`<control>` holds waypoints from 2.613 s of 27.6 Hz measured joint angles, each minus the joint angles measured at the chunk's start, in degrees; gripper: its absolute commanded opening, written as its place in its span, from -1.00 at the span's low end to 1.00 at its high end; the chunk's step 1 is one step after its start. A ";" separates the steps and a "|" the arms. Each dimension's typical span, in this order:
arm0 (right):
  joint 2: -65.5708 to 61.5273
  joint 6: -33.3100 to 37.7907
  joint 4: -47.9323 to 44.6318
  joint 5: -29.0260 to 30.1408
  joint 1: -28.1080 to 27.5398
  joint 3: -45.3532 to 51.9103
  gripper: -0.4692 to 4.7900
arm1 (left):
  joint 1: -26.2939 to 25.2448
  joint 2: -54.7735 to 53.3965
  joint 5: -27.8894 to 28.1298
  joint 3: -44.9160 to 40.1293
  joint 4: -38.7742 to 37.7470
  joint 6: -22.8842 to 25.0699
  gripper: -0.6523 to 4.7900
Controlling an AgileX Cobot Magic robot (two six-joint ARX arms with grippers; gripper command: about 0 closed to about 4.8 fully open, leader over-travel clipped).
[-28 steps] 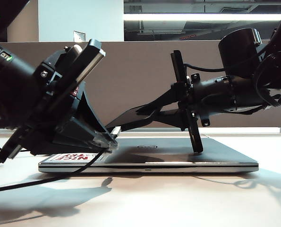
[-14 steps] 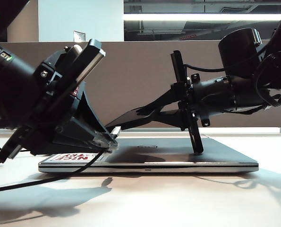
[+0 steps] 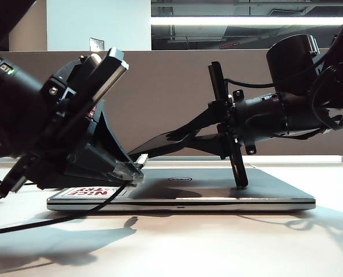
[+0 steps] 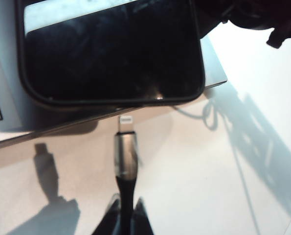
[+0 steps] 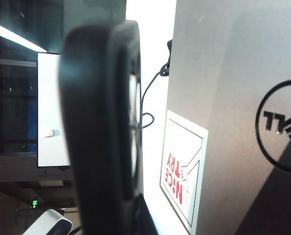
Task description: Pick up the charging cable and the phone, plug the charging cable into the charging port on the phone, and finally place them back on the table.
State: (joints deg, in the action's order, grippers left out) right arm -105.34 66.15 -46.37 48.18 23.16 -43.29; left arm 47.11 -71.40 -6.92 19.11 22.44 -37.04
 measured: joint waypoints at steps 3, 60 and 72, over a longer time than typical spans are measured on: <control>0.00 0.07 0.00 0.09 0.00 0.00 -0.84 | 0.00 0.00 0.00 0.00 0.00 0.00 -0.78; 0.04 -7.45 -0.22 1.55 2.19 -0.11 -0.84 | 0.02 -0.72 -0.59 -0.37 2.19 -0.09 -0.78; 0.04 -7.74 0.20 3.06 2.32 0.02 -0.84 | 0.02 -0.59 -0.15 -0.07 4.46 0.04 -0.18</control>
State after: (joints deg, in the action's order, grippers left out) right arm -105.30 58.41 -46.17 51.24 25.47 -43.27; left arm 47.13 -71.99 -7.07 19.05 26.89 -36.99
